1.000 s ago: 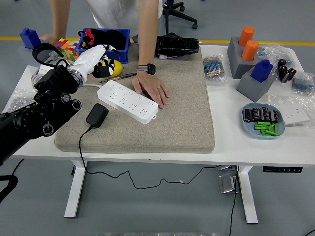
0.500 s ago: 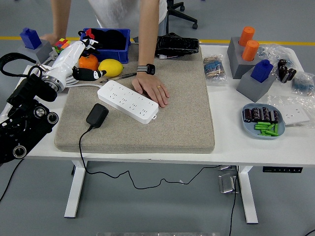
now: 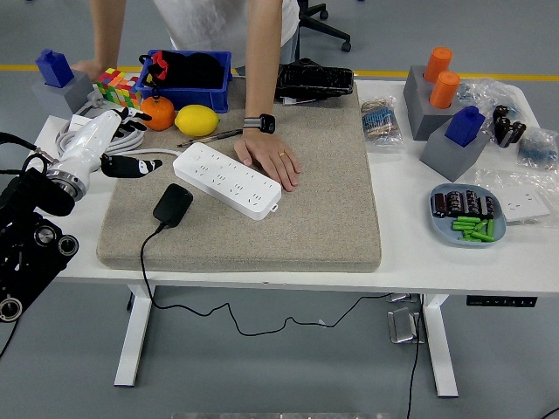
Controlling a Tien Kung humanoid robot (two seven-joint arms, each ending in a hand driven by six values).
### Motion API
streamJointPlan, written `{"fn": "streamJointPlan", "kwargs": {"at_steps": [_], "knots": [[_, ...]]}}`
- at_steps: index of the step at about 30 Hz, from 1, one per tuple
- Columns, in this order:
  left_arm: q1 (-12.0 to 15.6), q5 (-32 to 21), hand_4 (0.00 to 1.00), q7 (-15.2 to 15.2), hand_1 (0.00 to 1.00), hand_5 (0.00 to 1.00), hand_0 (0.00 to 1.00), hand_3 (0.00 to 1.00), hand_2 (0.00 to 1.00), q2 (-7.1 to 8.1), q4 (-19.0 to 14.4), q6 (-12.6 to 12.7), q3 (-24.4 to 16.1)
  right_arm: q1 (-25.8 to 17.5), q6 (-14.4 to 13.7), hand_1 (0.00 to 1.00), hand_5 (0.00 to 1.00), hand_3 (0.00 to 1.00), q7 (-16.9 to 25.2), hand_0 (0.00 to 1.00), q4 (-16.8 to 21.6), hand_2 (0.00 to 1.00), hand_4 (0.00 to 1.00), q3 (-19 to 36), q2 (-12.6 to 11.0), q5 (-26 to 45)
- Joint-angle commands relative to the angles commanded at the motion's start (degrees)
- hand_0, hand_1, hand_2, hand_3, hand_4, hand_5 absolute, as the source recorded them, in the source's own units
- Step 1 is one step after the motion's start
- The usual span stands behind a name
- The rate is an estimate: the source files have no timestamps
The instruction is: Press the white button,pick up the black plug,place it near the board,insert it into the board
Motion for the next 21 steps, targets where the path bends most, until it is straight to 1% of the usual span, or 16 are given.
{"fn": "streamJointPlan", "kwargs": {"at_steps": [2, 3, 6, 8, 9, 14, 15, 21], "knots": [[0.84, 0.79, 0.998, 0.20, 0.759, 0.356, 0.668, 0.812, 0.740, -0.97, 0.42, 0.63, -0.03, 0.01, 0.00, 0.610, 0.341, 0.569, 0.01, 0.680, 0.02, 0.589, 0.642, 0.04, 0.06, 0.01], [1.24, 1.18, 0.998, 0.27, 0.688, 0.356, 0.612, 0.812, 0.695, -1.60, 0.77, 1.10, 0.02, 0.02, 0.02, 0.610, 0.340, 0.569, 0.00, 0.677, 0.04, 0.588, 0.642, 0.03, 0.13, 0.04], [2.02, 2.32, 0.998, 0.94, 0.688, 0.356, 0.612, 0.812, 0.695, -3.09, 1.79, 2.01, 0.69, 0.02, 0.06, 0.610, 0.340, 0.569, -0.01, 0.677, 0.10, 0.588, 0.642, -0.03, 0.29, 0.10], [2.31, 2.74, 0.998, 1.33, 0.688, 0.356, 0.612, 0.812, 0.695, -3.67, 2.30, 2.40, 1.27, 0.00, 0.09, 0.610, 0.340, 0.569, -0.01, 0.677, 0.14, 0.588, 0.642, -0.09, 0.33, 0.13], [2.48, 2.85, 0.998, 1.62, 0.666, 0.328, 0.576, 0.803, 0.647, -3.95, 2.58, 2.56, 1.61, -0.01, 0.09, 0.610, 0.340, 0.569, 0.00, 0.681, 0.16, 0.588, 0.642, -0.09, 0.35, 0.14], [3.03, 3.37, 0.998, 2.44, 0.666, 0.328, 0.576, 0.803, 0.647, -5.07, 4.02, 3.15, 2.71, -0.13, 0.09, 0.610, 0.340, 0.569, 0.00, 0.681, 0.12, 0.588, 0.642, 0.00, 0.43, 0.04], [3.05, 3.48, 0.998, 2.58, 0.641, 0.325, 0.528, 0.791, 0.602, -5.28, 4.37, 3.27, 2.89, -0.17, 0.08, 0.610, 0.340, 0.569, 0.01, 0.680, 0.11, 0.588, 0.642, -0.02, 0.43, 0.02], [2.82, 4.95, 0.998, 2.67, 0.638, 0.322, 0.529, 0.781, 0.594, -6.28, 6.69, 4.80, 4.44, -0.24, 0.06, 0.610, 0.339, 0.570, 0.06, 0.678, 0.12, 0.588, 0.641, 0.18, 0.53, -0.03]]}}
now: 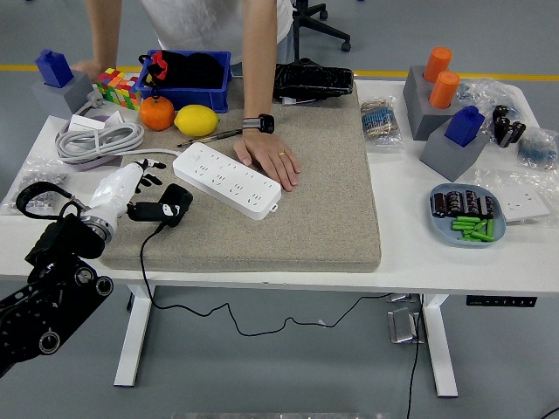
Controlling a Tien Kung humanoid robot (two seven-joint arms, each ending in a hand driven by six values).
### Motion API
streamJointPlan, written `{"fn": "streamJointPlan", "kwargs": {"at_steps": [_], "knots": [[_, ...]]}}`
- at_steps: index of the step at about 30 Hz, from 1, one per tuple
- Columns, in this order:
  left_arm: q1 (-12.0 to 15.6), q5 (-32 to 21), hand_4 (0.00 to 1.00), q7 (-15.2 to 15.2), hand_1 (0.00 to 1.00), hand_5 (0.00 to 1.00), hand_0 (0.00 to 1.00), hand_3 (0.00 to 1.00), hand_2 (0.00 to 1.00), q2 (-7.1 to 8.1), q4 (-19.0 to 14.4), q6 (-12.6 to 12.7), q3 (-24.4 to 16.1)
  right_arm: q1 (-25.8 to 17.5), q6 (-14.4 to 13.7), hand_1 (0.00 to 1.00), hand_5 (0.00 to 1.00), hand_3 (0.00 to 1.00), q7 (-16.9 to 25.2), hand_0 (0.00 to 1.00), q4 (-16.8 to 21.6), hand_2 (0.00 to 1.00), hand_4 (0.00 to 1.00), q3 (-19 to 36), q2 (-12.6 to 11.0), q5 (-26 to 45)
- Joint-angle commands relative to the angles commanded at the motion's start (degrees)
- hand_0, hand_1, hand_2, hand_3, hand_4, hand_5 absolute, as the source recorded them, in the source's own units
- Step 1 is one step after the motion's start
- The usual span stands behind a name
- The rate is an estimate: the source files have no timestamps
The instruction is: Press the white button,pick up the black plug,place it near the board,insert it into the board
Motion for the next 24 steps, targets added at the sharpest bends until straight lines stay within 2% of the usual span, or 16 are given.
{"fn": "streamJointPlan", "kwargs": {"at_steps": [6, 17, 18, 23, 24], "knots": [[-0.40, 0.70, 0.998, -0.07, 0.631, 0.321, 0.511, 0.771, 0.593, -0.61, 1.95, 0.77, 0.85, 0.06, -0.01, 0.610, 0.337, 0.570, 0.06, 0.679, 0.03, 0.588, 0.642, -0.01, 0.04, 0.11], [-0.37, -0.22, 0.998, -0.12, 0.618, 0.327, 0.482, 0.755, 0.586, -1.05, 2.67, 1.71, 2.40, -0.01, -0.11, 0.610, 0.337, 0.570, 0.21, 0.680, 0.02, 0.588, 0.642, -0.61, -0.08, 0.28], [-0.44, -0.29, 0.998, -0.14, 0.591, 0.322, 0.435, 0.731, 0.557, -1.12, 2.76, 1.88, 2.62, 0.03, -0.11, 0.610, 0.336, 0.570, 0.22, 0.679, 0.06, 0.588, 0.642, -0.77, -0.11, 0.38], [-0.81, -0.91, 0.998, -0.09, 0.591, 0.322, 0.435, 0.731, 0.557, -1.19, 3.05, 2.15, 3.54, 0.03, -0.15, 0.610, 0.336, 0.570, 0.29, 0.679, 0.17, 0.588, 0.642, -1.11, -0.13, 0.58], [-0.90, -1.00, 0.981, -0.01, 0.563, 0.296, 0.393, 0.717, 0.534, -1.13, 3.04, 2.18, 3.81, 0.04, -0.16, 0.610, 0.336, 0.569, 0.30, 0.678, 0.16, 0.587, 0.642, -1.11, -0.14, 0.57]]}}
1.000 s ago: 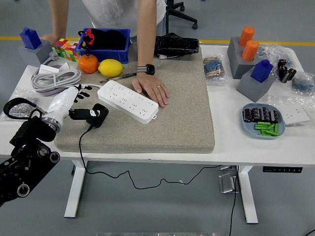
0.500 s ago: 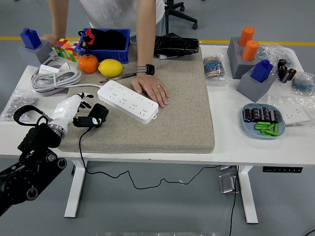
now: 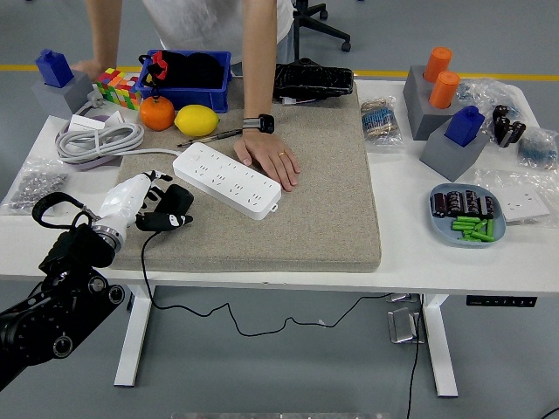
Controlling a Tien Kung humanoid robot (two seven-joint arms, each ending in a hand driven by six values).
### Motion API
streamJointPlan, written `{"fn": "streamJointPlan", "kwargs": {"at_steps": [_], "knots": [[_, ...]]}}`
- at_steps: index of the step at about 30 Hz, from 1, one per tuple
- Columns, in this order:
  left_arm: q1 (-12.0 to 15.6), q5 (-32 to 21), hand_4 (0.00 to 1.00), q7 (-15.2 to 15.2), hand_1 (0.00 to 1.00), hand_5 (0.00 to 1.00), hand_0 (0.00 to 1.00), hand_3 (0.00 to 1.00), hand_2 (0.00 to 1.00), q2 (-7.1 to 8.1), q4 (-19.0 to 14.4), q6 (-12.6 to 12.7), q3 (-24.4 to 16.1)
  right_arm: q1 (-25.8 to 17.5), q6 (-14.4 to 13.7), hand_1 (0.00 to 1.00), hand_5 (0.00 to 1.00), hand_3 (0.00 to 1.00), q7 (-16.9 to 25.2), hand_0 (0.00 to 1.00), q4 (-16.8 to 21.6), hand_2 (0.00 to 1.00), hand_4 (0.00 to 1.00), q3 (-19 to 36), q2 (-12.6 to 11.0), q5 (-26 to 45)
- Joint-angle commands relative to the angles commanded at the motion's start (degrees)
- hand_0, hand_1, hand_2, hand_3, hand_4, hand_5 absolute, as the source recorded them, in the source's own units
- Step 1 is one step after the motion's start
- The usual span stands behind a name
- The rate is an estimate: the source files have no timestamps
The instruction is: Press the white button,pick up the black plug,place it near the board,insert it into the board
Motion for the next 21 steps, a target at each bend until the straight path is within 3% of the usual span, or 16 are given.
{"fn": "streamJointPlan", "kwargs": {"at_steps": [11, 12, 17, 18, 21], "knots": [[-0.73, -0.96, 0.925, -0.11, 0.536, 0.244, 0.357, 0.702, 0.511, 0.12, 1.42, 0.97, 2.26, -0.11, -0.16, 0.609, 0.336, 0.569, 0.23, 0.678, 0.02, 0.587, 0.643, -0.29, -0.10, -0.15], [-0.71, -1.00, 0.855, -0.38, 0.507, 0.163, 0.332, 0.668, 0.476, 0.14, 1.54, 1.25, 2.34, -0.15, -0.21, 0.609, 0.336, 0.568, 0.30, 0.680, 0.05, 0.587, 0.642, -0.38, -0.09, -0.12], [-0.79, -1.31, 0.855, -1.83, 0.507, 0.163, 0.332, 0.668, 0.476, 0.14, 1.75, 3.18, 2.81, -0.18, -0.51, 0.609, 0.336, 0.568, 0.66, 0.680, 0.07, 0.587, 0.642, -0.38, -0.12, -0.14], [-0.82, -1.33, 0.758, -2.07, 0.425, 0.028, 0.294, 0.589, 0.412, 0.11, 1.78, 3.52, 2.90, -0.19, -0.54, 0.609, 0.338, 0.564, 0.70, 0.677, 0.09, 0.586, 0.636, -0.40, -0.13, -0.10], [-0.93, -1.28, 0.758, -2.52, 0.425, 0.028, 0.294, 0.589, 0.412, -0.06, 1.95, 4.20, 3.03, -0.19, -0.64, 0.609, 0.338, 0.564, 0.80, 0.677, 0.09, 0.586, 0.636, -0.30, -0.10, -0.14]]}}
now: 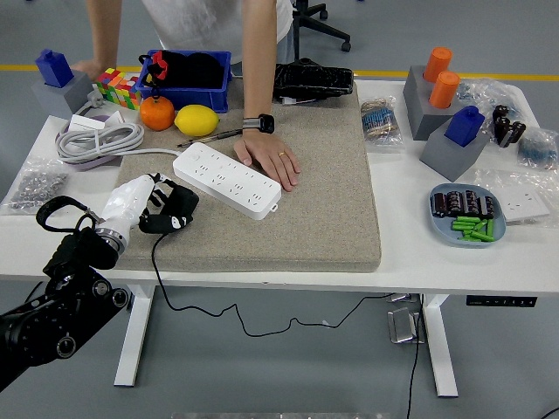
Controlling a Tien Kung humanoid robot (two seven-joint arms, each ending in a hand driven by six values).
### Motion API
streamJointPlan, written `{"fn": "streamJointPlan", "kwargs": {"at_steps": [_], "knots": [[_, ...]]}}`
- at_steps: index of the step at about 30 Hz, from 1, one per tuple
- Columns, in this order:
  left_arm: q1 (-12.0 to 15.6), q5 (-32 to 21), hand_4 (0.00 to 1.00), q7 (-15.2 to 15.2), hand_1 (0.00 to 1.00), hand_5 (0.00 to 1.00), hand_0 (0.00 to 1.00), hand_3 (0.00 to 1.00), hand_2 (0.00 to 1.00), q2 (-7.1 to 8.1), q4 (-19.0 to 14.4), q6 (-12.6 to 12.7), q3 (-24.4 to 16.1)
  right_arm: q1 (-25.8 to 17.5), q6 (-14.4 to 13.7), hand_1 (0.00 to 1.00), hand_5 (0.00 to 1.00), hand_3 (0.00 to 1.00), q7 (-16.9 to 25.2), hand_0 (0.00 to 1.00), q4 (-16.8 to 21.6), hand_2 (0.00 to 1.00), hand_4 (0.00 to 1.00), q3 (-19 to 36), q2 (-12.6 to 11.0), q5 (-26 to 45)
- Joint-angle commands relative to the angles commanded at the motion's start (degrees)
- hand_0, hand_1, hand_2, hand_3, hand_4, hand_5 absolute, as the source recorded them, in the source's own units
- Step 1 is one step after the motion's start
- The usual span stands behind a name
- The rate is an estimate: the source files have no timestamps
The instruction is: Press the white button,pick up the black plug,place it near the board,insert it into the board
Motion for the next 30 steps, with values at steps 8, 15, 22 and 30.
{"fn": "streamJointPlan", "kwargs": {"at_steps": [8, 15, 22, 30], "knots": [[-0.35, 1.39, 0.675, 1.30, 0.389, 0.002, 0.273, 0.571, 0.374, -0.30, 0.31, -0.95, 0.55, -0.05, -0.05, 0.608, 0.336, 0.564, 0.04, 0.674, 0.07, 0.583, 0.634, 0.25, 0.11, -0.13], [-0.40, 2.71, 0.615, 0.43, 0.334, 0.002, 0.331, 0.547, 0.305, -0.29, -0.01, -0.38, 0.31, -0.13, -0.28, 0.605, 0.333, 0.562, 0.31, 0.671, 0.04, 0.582, 0.633, 0.32, 0.12, -0.16], [-0.54, 3.37, 0.612, -0.33, 0.308, 0.002, 0.325, 0.542, 0.286, -0.22, 0.04, 0.01, 0.47, -0.05, -0.44, 0.605, 0.335, 0.562, 0.49, 0.673, 0.09, 0.581, 0.632, 0.58, 0.25, -0.16], [-0.67, 2.88, 0.616, -0.55, 0.298, 0.002, 0.328, 0.538, 0.281, 0.41, -0.99, -0.18, -0.07, -0.09, -0.63, 0.604, 0.332, 0.562, 0.67, 0.671, 0.06, 0.581, 0.631, 0.61, 0.25, -0.19]]}}
